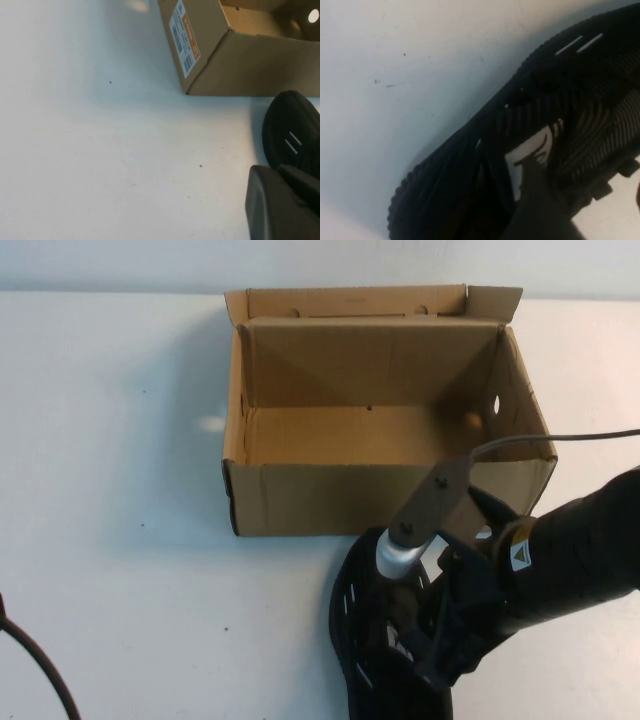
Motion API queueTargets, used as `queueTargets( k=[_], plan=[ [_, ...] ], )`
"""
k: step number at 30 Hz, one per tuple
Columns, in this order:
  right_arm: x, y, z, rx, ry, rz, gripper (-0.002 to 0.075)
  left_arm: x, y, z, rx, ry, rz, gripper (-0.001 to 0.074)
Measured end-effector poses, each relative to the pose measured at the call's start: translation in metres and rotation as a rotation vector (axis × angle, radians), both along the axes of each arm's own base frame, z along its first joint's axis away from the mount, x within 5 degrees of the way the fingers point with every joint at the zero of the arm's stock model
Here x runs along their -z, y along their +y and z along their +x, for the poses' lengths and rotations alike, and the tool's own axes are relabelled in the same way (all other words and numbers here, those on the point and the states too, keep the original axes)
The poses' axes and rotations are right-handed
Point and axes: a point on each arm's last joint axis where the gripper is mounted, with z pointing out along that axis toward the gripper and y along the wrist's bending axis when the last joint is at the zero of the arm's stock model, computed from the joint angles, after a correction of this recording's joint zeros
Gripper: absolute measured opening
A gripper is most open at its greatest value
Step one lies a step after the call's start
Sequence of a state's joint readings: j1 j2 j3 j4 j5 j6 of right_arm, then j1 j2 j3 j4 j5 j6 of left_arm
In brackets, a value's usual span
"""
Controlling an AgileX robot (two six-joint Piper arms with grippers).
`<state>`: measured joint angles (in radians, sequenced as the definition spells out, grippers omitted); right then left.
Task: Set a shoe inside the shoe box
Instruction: Pick up the shoe from the table
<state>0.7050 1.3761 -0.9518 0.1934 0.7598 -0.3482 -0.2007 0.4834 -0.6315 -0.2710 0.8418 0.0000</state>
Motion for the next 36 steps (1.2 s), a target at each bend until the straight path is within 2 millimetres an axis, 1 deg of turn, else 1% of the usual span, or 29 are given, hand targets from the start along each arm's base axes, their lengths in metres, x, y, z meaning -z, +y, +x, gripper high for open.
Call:
queueTargets(
  k=[3,10,17,21,26,29,36],
  plan=[
    [0.002,0.001,0.001,-0.004,0.001,-0.001,0.0382,0.0,0.0,0.0,0.0,0.001,0.0,-0.0003],
    [0.003,0.006,-0.001,-0.095,-0.034,-0.02,0.0414,0.001,0.0,0.0,0.001,0.004,0.001,-0.0003],
    [0.004,0.021,-0.018,-0.222,-0.074,-0.051,0.0416,0.001,0.0,0.0,0.001,0.005,0.0,-0.0003],
    [0.004,0.024,-0.022,-0.266,-0.106,-0.086,0.0416,0.001,0.0,0.0,0.001,0.005,-0.001,-0.0003],
    [0.005,0.019,-0.016,-0.229,-0.153,-0.152,0.0416,0.001,0.0,-0.001,0.004,0.014,0.001,-0.0003],
    [0.009,0.02,-0.013,-0.21,-0.147,-0.164,0.0417,0.002,0.0,-0.001,0.005,0.019,0.003,-0.0003],
    [0.034,0.03,-0.003,-0.194,-0.103,-0.205,0.0417,0.002,0.0,-0.001,0.006,0.023,0.003,-0.0003]
  ],
)
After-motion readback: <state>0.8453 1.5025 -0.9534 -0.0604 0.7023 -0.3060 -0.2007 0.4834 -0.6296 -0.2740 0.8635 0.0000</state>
